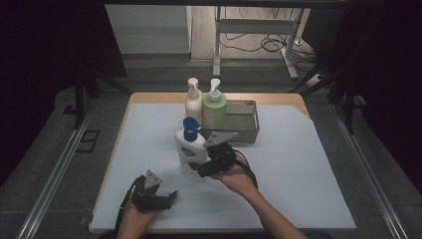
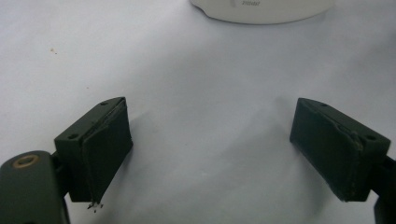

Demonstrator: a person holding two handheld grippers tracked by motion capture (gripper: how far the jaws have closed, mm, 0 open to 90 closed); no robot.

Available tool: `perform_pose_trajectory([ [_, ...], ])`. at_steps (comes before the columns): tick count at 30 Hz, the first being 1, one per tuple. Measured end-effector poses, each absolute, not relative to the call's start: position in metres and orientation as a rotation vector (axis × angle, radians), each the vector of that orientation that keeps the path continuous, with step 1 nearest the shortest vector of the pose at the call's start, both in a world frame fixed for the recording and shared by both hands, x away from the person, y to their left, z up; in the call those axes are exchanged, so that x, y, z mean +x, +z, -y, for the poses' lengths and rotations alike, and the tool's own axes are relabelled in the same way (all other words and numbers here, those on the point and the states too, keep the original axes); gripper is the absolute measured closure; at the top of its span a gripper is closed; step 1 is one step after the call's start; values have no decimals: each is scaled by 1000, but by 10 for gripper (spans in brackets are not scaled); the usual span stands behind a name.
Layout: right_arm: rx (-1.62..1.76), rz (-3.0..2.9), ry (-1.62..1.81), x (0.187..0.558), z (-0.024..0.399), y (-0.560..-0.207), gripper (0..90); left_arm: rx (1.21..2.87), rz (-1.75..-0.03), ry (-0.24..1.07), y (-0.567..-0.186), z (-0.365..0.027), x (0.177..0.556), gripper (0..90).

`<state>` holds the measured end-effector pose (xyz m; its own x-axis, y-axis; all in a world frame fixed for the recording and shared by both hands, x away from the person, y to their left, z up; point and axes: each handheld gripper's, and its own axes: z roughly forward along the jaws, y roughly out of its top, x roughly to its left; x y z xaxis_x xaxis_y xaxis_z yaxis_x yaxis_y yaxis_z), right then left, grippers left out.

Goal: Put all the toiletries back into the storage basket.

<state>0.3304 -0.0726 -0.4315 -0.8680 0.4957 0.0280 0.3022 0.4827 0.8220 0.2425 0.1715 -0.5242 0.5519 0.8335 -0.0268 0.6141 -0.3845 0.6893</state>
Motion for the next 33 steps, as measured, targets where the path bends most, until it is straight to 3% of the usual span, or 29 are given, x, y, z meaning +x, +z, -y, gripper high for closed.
perform_pose_trajectory([
  [16,641,-2494,1320,334,55,-431,375,2135,-1156,429,-524,-172,243,122],
  [33,671,-2532,1294,332,63,-422,399,2132,-1156,429,-524,-172,243,122],
])
